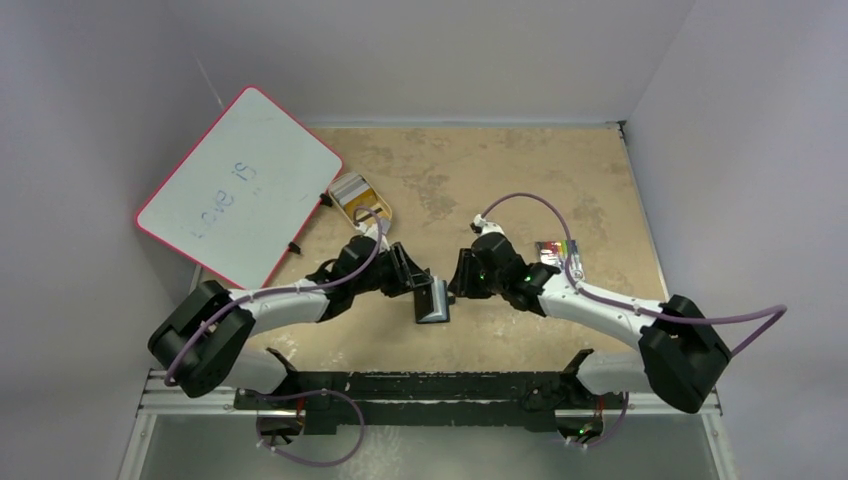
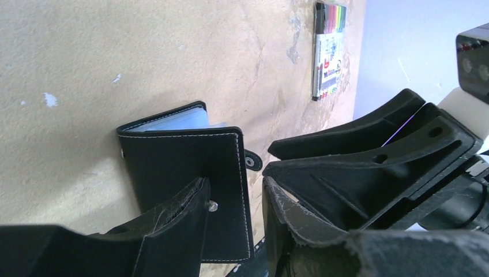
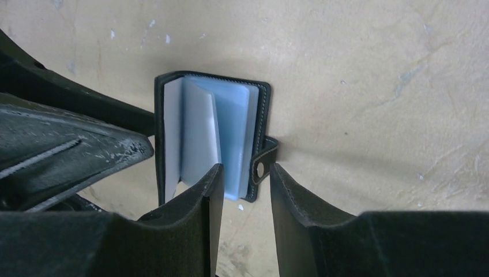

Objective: Put the credit cards into the card holder
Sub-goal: Close the card holder at the center of the board.

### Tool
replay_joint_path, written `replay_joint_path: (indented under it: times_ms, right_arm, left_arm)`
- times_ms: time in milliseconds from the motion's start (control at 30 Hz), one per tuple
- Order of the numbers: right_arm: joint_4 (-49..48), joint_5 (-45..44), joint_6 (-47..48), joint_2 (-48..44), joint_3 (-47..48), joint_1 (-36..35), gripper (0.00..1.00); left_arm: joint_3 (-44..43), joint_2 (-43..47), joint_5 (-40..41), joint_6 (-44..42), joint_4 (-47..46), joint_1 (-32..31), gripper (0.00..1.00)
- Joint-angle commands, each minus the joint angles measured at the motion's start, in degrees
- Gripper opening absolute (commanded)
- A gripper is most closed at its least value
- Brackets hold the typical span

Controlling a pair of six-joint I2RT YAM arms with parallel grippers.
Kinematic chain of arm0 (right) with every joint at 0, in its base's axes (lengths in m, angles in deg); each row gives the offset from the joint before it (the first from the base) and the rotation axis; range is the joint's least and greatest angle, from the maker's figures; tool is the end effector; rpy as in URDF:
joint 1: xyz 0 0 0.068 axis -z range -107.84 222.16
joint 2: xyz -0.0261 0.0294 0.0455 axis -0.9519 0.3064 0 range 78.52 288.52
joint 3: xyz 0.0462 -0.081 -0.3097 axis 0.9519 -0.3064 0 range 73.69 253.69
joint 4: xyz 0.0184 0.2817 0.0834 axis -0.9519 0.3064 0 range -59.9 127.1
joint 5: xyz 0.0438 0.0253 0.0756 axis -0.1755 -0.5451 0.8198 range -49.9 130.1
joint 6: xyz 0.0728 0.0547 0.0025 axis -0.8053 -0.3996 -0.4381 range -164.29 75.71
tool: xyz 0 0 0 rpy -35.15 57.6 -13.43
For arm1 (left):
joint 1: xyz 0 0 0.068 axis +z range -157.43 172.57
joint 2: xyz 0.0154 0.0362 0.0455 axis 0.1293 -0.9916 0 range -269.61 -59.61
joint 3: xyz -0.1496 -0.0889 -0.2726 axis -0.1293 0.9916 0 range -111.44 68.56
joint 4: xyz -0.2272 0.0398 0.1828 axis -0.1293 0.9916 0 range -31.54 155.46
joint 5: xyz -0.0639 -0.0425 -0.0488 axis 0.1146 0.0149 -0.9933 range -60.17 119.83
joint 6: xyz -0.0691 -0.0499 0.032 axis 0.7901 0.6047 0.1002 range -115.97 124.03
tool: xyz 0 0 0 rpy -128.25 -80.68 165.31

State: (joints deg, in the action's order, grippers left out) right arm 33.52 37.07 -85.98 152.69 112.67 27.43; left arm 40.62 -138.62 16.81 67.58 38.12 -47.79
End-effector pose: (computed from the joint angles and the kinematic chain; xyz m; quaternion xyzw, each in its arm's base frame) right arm 0.2295 0.2211 0.2083 -0.0124 0.9007 0.2794 0.3323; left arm 0.2276 -0.2174 0.1655 -0.1186 0.8572 -0.4477 0.2252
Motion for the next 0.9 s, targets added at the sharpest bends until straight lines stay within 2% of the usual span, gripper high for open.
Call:
replay_joint_path:
  times_ms: [0,200,433,533,700,867]
  right_arm:
    - [-0.3,-0.6,-1.7,-3.2,-1.3,-0.1,0.37]
    - [0.4,-0.3,-2.5,-4.3,-2.1,-0.1,0.37]
    - [-3.9,2.6,-5.4,-6.4,-5.4,-0.1,0.36]
    - [-4.3,2.8,-5.5,-5.6,-5.5,0.0,0.35]
    - [-5.0,3.6,-4.7,-4.7,-5.9,1.5,0.34]
    - [-9.1,9.5,-3.3,-6.3,-7.8,5.9,0.32]
  left_arm:
    - [-3.3,-1.3,0.3,-3.1,0.1,-0.7,0.38]
    - [-4.5,-4.1,1.1,-5.0,1.2,-0.8,0.33]
    - [-6.1,-7.0,1.5,-6.7,3.1,-1.6,0.2]
    - [-7.8,-7.8,3.1,-9.0,7.5,-2.2,0.16]
    - [-10.8,-8.3,4.6,-11.2,13.9,-3.2,0.15]
    - [-11.4,-8.3,3.7,-9.0,12.4,-4.9,0.15]
